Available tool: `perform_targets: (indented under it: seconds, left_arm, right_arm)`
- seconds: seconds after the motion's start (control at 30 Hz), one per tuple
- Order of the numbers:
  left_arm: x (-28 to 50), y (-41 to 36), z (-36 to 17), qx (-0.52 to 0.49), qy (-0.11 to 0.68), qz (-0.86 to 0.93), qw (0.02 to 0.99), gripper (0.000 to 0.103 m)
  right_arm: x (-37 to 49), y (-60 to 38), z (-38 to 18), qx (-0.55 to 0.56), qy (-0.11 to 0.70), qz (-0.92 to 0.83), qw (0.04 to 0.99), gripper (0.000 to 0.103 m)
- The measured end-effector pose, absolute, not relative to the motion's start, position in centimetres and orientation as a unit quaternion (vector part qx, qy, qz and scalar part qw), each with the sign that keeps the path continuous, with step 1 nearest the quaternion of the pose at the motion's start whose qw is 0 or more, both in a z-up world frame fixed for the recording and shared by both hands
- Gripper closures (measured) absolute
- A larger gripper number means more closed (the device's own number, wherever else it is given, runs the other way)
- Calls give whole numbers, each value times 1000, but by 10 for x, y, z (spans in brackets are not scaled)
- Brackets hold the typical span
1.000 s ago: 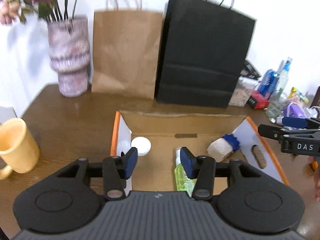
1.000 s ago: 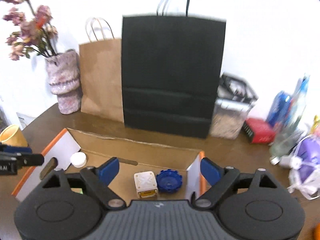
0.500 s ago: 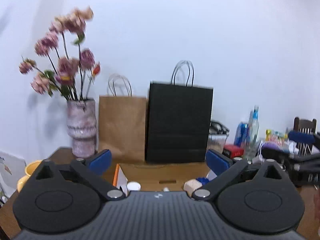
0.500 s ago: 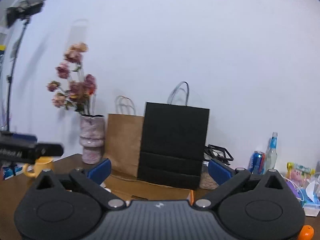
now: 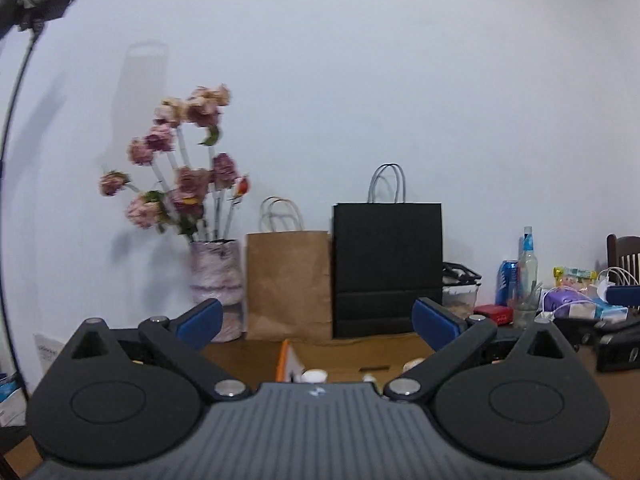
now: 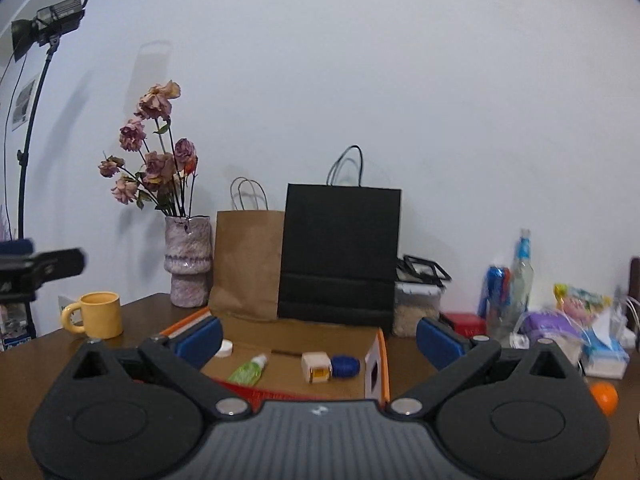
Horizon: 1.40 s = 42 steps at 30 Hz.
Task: Organize rigid objects
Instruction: 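Open both tools to release the items and lift away, then grasp the purple cap with the left tool while the right grasps the white tape roll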
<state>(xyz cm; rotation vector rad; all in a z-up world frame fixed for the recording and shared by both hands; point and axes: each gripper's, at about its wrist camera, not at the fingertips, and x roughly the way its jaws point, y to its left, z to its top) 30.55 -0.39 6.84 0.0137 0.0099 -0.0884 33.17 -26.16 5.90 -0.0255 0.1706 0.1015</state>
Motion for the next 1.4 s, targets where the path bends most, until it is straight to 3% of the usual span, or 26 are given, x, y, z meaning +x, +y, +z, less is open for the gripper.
perform_targets:
  seconds: [0.3,0.5,0.9,1.03,1.4]
  left_arm:
    - [193,15,13,14,17,-29,999,0]
    - [168,4,-8,32,24,-54,998,0]
    - [218,-28,-26,50,117,-91,988,0]
    - [252,-44,-28,44,149,-110,982,0]
    - [341,-73,-45,46,255,-166,952,8]
  right_arm:
    - [214,-253,20,8,88,85,992,0]
    - [174,-252,-15,33,112,75,990,0]
    - [208,-276,-33,48,155,60,985,0]
    - [241,-287,-36,63,186,54,979,11]
    - [346,-313,-26,84,217,81,969,15]
